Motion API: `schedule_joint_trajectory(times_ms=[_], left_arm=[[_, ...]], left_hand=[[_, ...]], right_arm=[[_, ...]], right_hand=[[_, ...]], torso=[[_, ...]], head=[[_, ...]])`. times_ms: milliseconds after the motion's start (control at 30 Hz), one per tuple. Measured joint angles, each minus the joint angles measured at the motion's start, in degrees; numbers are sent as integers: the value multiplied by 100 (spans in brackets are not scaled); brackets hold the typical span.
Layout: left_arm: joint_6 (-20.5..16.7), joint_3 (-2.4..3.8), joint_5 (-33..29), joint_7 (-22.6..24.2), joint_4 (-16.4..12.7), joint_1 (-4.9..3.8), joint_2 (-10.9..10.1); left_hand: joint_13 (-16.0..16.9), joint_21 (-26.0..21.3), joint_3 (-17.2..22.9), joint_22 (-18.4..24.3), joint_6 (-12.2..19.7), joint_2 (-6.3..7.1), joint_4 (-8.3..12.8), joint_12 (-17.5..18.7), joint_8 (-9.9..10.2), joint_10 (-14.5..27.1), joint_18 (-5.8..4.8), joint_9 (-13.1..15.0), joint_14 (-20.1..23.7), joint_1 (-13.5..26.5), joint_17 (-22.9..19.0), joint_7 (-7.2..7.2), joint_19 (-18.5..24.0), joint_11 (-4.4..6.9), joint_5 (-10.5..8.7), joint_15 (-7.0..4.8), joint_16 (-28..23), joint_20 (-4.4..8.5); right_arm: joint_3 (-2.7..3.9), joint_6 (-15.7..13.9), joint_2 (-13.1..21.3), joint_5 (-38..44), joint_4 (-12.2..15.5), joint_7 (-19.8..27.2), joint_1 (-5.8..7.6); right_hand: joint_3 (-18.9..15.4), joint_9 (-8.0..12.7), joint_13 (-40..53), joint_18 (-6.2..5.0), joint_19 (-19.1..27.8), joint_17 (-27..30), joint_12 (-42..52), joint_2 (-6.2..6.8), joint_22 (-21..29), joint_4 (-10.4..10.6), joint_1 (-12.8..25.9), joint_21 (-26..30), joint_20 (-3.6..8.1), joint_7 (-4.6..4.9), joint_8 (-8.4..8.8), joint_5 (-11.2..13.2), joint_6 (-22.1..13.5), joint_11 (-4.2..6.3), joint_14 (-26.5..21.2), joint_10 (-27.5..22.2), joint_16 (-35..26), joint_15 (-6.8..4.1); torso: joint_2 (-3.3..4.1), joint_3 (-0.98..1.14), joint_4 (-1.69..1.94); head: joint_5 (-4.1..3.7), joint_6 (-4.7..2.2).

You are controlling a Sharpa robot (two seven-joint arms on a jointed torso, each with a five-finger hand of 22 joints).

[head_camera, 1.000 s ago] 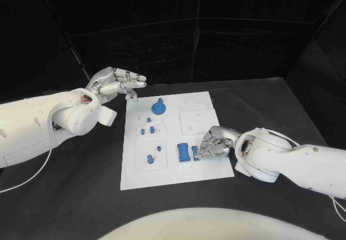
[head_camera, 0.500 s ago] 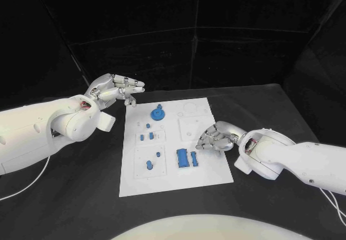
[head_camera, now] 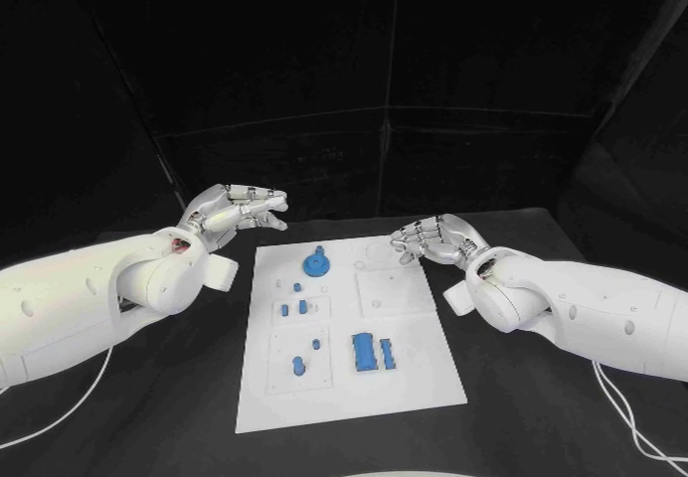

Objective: Assemble the parts on the task board

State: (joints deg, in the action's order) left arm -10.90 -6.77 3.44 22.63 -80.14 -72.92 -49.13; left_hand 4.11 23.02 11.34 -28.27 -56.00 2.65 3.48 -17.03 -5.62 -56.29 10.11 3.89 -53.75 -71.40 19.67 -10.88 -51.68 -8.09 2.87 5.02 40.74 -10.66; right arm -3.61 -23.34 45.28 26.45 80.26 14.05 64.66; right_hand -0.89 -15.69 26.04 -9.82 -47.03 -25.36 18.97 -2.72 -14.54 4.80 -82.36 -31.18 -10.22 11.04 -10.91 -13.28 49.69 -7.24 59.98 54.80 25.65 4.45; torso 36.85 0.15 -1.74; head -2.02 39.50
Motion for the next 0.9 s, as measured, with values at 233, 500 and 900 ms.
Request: schedule_joint_trajectory(times_ms=[233,500,900], left_arm=[[-129,-5,-414,311,191,86,141],[-204,20,-497,364,190,160,163],[-1117,374,-479,399,-386,731,302]], left_hand=[[-42,-652,-341,548,13,-174,-60,306,65,-41,1,-1,-57,-175,-687,13,240,-41,0,132,-1255,-202],[-249,-1040,-539,1065,1092,-246,-227,622,347,1025,-128,-216,920,1180,-1019,207,1165,115,-169,-15,-1972,16],[-386,-1526,-1000,1745,2833,-263,-339,1041,512,2806,-393,-363,2644,3485,-1386,574,2714,589,-243,-431,-2786,424]], right_arm=[[21,159,-414,-494,-541,559,38],[37,163,-444,-585,-550,648,-6],[264,-708,-191,-1386,461,923,-306]], right_hand=[[259,544,-1438,1,73,997,-678,135,558,-161,97,920,-361,61,518,31,278,-135,-162,246,-1303,269],[191,835,-1893,60,869,1449,-969,191,810,-366,1726,1462,-119,-155,884,296,-635,23,-1147,-752,-1725,131],[120,1279,-2355,319,2340,1867,-1328,262,1295,-437,4225,2099,322,-524,1047,693,-2301,488,-3012,-2564,-2088,-338]], torso=[[-57,-3,21],[-91,-1,30],[-459,-12,141]], head=[[57,-247],[84,-312],[192,-494]])
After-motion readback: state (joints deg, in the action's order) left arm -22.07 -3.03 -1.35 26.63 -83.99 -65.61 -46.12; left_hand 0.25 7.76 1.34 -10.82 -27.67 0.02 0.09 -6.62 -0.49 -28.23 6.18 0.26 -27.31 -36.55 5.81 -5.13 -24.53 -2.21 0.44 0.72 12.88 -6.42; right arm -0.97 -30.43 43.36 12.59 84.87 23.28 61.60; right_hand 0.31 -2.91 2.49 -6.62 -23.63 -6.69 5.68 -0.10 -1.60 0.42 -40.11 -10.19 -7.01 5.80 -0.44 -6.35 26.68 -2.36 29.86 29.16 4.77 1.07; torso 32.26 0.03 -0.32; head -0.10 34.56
